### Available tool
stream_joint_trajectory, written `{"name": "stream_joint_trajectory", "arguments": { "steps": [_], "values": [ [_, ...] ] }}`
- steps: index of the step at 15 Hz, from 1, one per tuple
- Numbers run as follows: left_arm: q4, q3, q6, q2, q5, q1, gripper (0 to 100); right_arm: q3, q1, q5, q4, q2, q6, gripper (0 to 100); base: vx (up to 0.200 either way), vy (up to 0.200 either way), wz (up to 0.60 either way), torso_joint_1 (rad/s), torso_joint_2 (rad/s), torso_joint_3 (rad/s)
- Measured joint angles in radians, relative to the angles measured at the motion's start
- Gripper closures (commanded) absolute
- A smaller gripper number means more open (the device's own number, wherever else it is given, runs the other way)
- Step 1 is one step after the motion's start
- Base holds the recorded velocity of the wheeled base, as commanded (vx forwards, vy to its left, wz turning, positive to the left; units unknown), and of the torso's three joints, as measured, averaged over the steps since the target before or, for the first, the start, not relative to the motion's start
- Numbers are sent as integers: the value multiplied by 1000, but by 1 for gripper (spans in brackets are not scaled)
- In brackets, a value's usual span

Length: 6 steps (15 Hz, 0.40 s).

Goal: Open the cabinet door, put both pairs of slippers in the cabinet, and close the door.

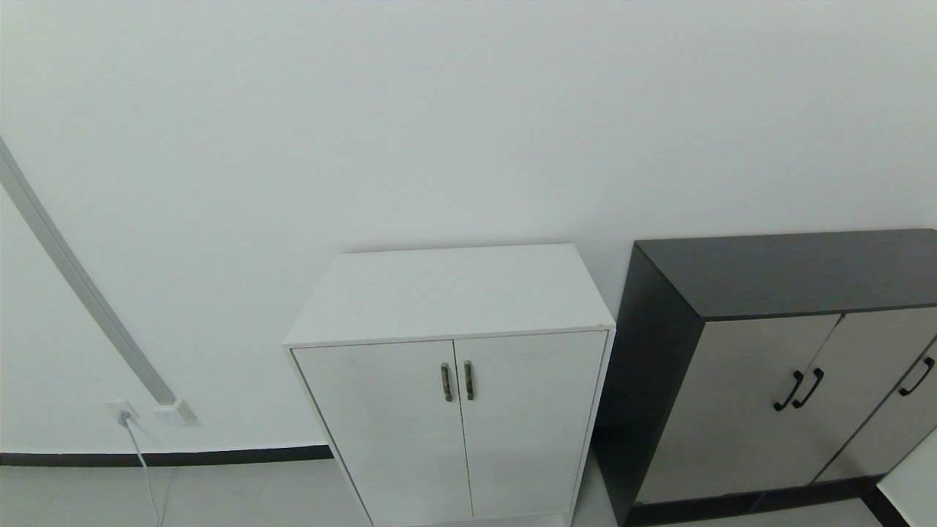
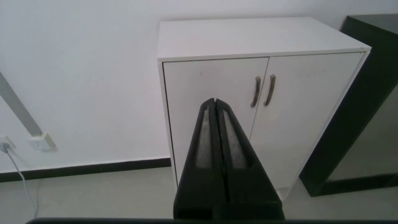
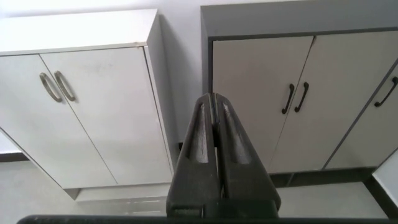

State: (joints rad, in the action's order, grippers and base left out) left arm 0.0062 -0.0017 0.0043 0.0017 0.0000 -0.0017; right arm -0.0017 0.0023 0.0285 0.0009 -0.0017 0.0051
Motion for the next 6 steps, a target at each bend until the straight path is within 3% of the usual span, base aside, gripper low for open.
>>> {"name": "stream_joint_trajectory", "arguments": {
  "steps": [6],
  "values": [
    [0,0,0,0,0,0,100,0,0,1,0,0,-4,100,0,0,0,0,0,0]
  ]
}}
